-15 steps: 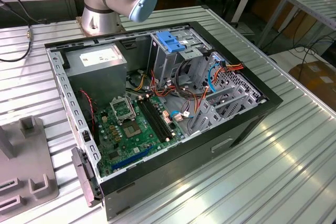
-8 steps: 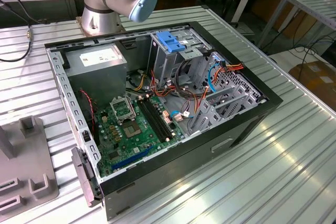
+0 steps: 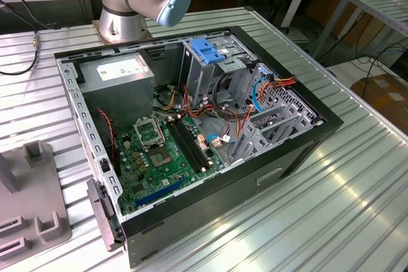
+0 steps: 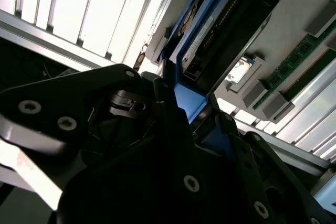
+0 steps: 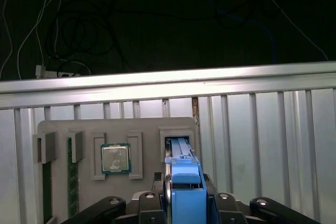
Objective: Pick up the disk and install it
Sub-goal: 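Pick up the disk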
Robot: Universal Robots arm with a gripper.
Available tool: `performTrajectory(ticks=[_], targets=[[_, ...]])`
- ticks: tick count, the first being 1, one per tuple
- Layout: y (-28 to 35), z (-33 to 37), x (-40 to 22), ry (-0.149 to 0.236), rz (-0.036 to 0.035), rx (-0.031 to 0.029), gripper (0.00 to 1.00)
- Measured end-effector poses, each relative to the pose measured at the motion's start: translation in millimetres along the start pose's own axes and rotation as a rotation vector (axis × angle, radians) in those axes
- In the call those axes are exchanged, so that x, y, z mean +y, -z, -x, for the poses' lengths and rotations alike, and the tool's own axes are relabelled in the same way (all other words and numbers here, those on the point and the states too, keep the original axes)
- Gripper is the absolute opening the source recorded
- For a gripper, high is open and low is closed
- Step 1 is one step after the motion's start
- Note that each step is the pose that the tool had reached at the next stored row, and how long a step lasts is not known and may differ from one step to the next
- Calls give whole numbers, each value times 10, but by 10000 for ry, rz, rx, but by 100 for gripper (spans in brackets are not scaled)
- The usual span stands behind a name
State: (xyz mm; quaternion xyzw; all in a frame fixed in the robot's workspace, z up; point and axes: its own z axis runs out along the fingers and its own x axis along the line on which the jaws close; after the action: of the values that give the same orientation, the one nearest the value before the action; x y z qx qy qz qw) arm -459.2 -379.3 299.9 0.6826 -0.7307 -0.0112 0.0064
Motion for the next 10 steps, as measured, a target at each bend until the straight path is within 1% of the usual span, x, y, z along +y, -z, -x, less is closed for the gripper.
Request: performTrajectory(ticks=[7,10], targets=[[-8,-1,-1,299,-2,5,37],[-8,-3,-1,520,0,12,37]])
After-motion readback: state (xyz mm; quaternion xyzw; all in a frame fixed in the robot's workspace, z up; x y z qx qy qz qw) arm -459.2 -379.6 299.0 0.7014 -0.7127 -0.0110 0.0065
